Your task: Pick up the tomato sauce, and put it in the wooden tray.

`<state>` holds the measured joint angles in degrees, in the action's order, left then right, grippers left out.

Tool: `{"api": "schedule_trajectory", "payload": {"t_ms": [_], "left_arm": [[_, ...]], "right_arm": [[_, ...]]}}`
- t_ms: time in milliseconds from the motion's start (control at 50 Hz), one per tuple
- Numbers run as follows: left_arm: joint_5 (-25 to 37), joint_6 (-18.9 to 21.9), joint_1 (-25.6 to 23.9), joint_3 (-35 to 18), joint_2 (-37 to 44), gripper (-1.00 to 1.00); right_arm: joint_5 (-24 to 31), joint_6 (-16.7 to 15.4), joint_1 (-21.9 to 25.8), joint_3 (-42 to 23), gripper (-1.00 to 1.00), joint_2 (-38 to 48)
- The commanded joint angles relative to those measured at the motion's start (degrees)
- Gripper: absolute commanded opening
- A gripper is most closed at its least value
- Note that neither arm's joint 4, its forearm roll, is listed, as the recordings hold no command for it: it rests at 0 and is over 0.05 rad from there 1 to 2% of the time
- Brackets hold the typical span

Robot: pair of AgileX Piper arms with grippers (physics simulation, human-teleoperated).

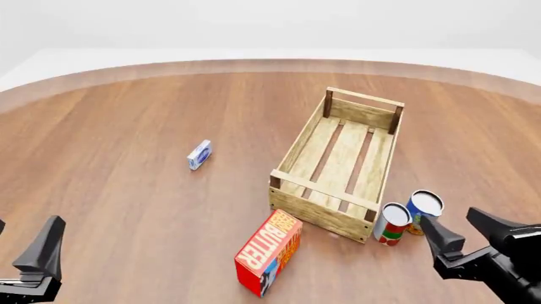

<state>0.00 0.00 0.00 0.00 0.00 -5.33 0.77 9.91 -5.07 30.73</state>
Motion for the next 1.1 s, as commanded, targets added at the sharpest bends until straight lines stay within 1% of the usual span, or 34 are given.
{"api": "schedule_trajectory", "payload": {"t_ms": [20, 40, 440, 460, 480, 500, 660, 840, 1000, 1100], "left_arm": [[0.0, 0.0, 0.0, 0.0, 0.0, 1.0], [0.0, 0.0, 0.0, 0.0, 0.0, 1.0], [0.0, 0.0, 0.0, 0.0, 0.0, 1.0], [0.0, 0.0, 0.0, 0.0, 0.0, 1.0], [0.0, 0.0, 0.0, 0.0, 0.0, 1.0], [0.0, 0.0, 0.0, 0.0, 0.0, 1.0], [0.0, 0.0, 0.0, 0.0, 0.0, 1.0], [0.0, 0.0, 0.0, 0.0, 0.0, 1.0], [0.0, 0.0, 0.0, 0.0, 0.0, 1.0], [0.0, 0.0, 0.0, 0.0, 0.0, 1.0]], "right_arm": [[-2.23, -0.47, 0.87, -1.19, 1.0, 5.73], [-2.61, -0.92, 0.73, -1.46, 1.0, 6.74], [-5.74, -1.84, 0.09, -1.39, 1.0, 12.36], [-6.2, -1.79, 0.2, -1.39, 1.0, 13.03], [-8.94, -1.99, 0.25, -1.48, 1.0, 17.31], [-9.39, -1.98, 0.27, -1.49, 1.0, 17.86], [-9.48, -2.17, 0.13, -1.32, 1.0, 17.97], [-12.97, -1.86, 0.54, -1.11, 1.0, 21.94], [-14.37, -1.97, 0.46, -0.83, 1.0, 23.32], [-16.41, -1.9, 0.41, -0.41, 1.0, 25.33]]}}
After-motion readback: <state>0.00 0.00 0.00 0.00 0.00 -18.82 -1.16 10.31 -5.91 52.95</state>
